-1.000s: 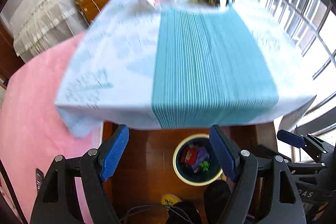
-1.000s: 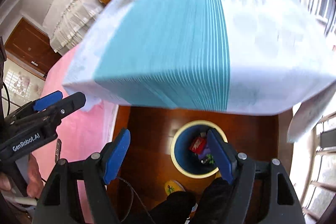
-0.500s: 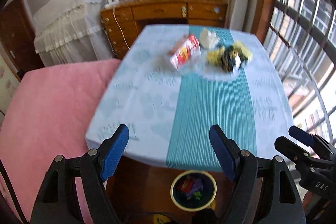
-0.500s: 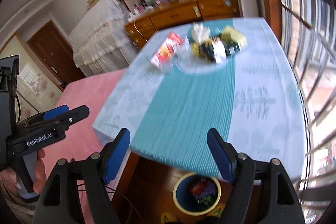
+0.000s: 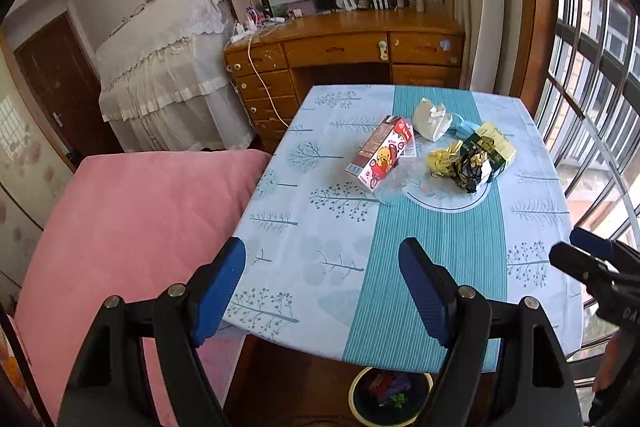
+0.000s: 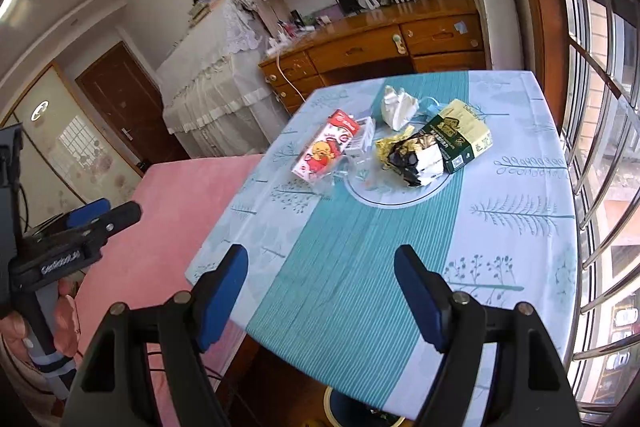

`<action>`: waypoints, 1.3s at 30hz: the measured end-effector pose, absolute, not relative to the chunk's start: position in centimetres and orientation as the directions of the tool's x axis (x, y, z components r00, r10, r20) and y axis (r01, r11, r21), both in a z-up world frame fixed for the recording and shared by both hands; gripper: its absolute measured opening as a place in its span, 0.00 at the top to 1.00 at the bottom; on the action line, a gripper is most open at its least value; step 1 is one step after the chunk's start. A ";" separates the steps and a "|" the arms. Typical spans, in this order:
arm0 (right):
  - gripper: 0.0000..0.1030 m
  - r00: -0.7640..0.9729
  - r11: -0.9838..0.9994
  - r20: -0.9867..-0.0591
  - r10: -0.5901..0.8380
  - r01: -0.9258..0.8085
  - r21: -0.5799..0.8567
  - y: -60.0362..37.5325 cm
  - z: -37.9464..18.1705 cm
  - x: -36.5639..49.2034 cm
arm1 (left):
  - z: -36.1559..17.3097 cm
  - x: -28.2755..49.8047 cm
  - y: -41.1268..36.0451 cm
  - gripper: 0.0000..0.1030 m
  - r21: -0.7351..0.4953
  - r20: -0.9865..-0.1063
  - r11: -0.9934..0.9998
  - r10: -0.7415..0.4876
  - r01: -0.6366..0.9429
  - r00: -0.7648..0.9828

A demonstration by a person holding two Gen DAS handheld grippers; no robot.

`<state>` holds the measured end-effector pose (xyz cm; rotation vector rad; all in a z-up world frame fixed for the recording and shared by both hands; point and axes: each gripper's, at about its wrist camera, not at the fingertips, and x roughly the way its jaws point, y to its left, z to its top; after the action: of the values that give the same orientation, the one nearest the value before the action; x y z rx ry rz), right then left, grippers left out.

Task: Collect trash
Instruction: 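Grasp the pink drink carton with the left tool while the right tool grasps the plastic bottle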

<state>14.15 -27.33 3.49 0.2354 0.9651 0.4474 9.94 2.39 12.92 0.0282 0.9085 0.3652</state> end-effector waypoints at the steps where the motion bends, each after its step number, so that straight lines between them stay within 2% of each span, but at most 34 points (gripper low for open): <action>1: 0.26 0.477 0.885 -0.745 0.466 -0.254 0.391 -27.4 3.3 14.6 | 12.8 10.4 2.5 0.25 0.176 -0.771 0.940 0.317 -0.294 0.552; 5: 0.27 0.436 0.895 -0.782 0.446 -0.213 0.392 -27.4 2.2 16.4 | 12.2 13.0 2.9 0.25 0.179 -0.796 0.952 0.288 -0.248 0.532; 8: 0.35 0.429 0.891 -0.781 0.454 -0.219 0.397 -27.2 1.7 17.2 | 11.7 15.4 3.0 0.25 0.210 -0.801 0.957 0.287 -0.202 0.526; 10: 0.37 0.419 0.888 -0.783 0.460 -0.214 0.407 -27.0 1.4 17.7 | 11.4 17.3 3.2 0.25 0.220 -0.806 0.960 0.277 -0.170 0.523; 16: 0.37 0.402 0.883 -0.788 0.466 -0.155 0.443 -26.0 0.3 20.2 | 9.4 23.6 4.7 0.25 0.202 -0.840 0.979 0.189 -0.031 0.508; 23: 0.38 0.403 0.889 -0.817 0.412 0.018 0.457 -23.4 -2.7 24.2 | 3.1 32.7 7.9 0.25 0.092 -0.922 0.983 0.022 0.162 0.387; 31: 0.40 0.373 0.841 -0.847 0.379 0.242 0.484 -20.4 -7.8 28.4 | -4.8 40.0 9.7 0.26 -0.064 -0.961 0.950 -0.142 0.306 0.239; 33: 0.40 0.368 0.828 -0.853 0.370 0.287 0.482 -19.7 -8.8 29.4 | -6.4 41.4 9.6 0.31 -0.113 -0.962 0.938 -0.186 0.328 0.201; 35: 0.40 0.363 0.822 -0.863 0.351 0.323 0.470 -19.0 -9.9 30.4 | -7.9 42.3 9.5 0.51 -0.168 -0.960 0.928 -0.231 0.333 0.158; 36: 0.40 0.361 0.817 -0.866 0.346 0.337 0.467 -18.7 -10.3 30.8 | -8.6 42.8 9.6 0.56 -0.214 -0.955 0.919 -0.268 0.331 0.126; 37: 0.40 0.357 0.813 -0.869 0.343 0.351 0.465 -18.5 -10.7 31.2 | -9.1 43.0 9.7 0.60 -0.247 -0.949 0.912 -0.295 0.327 0.106; 39: 0.40 0.349 0.804 -0.875 0.335 0.378 0.459 -18.3 -11.4 31.8 | -9.6 43.0 10.1 0.62 -0.281 -0.936 0.903 -0.333 0.324 0.116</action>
<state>31.78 -18.33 -11.45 0.6809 1.2423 -0.0305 43.03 10.11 -9.59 -0.0080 1.3732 -0.4806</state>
